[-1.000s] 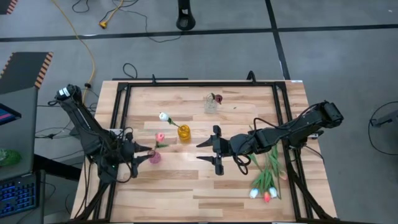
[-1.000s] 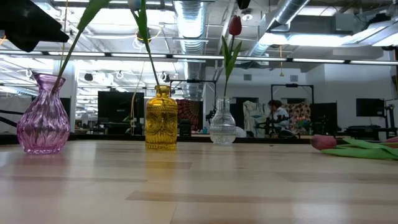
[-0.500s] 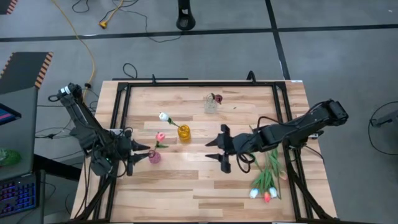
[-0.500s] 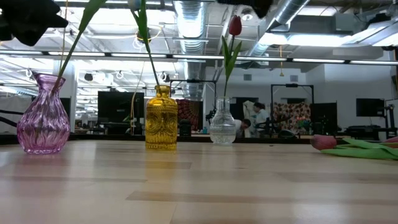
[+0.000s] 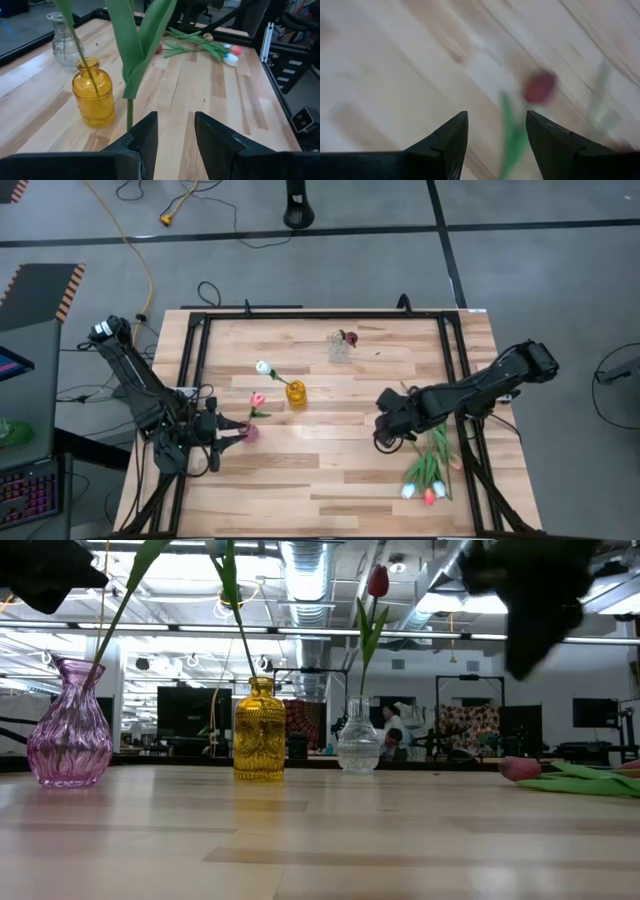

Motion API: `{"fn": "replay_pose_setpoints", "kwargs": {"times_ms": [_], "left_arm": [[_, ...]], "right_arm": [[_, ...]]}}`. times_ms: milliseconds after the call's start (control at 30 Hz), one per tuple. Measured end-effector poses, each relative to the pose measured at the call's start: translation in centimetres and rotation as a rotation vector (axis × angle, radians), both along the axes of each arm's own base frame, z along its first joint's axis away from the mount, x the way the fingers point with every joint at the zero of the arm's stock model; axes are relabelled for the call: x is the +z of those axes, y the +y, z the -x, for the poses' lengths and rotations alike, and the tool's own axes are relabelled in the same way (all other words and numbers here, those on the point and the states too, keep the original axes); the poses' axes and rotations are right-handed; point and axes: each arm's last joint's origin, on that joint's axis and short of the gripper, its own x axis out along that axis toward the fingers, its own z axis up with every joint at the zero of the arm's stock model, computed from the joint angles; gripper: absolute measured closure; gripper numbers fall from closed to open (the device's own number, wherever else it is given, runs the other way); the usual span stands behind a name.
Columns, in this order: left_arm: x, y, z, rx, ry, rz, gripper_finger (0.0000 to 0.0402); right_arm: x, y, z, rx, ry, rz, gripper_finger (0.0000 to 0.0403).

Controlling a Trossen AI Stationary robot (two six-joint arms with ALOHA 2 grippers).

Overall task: Sort flowers into vase by color
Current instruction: Put the red flower into the transparent vase

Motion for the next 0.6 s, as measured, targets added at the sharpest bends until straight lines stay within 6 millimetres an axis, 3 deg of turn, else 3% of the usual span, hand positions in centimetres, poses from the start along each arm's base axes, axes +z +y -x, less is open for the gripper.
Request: {"fn": "replay_pose_setpoints", "kwargs": {"times_ms": [333, 600], "left_arm": [[-0.2, -0.1, -0.1, 0.002, 0.004, -0.004, 0.0286], [-0.2, -0.1, -0.1, 0.002, 0.004, -0.004, 0.0286]], "right_arm": [[-4.7, 0.5, 0.4, -0.083, 0.332, -0.071, 0.0176], [-7.2, 0.4, 1.2, -0.092, 0.434, -0.118, 0.0176]]}}
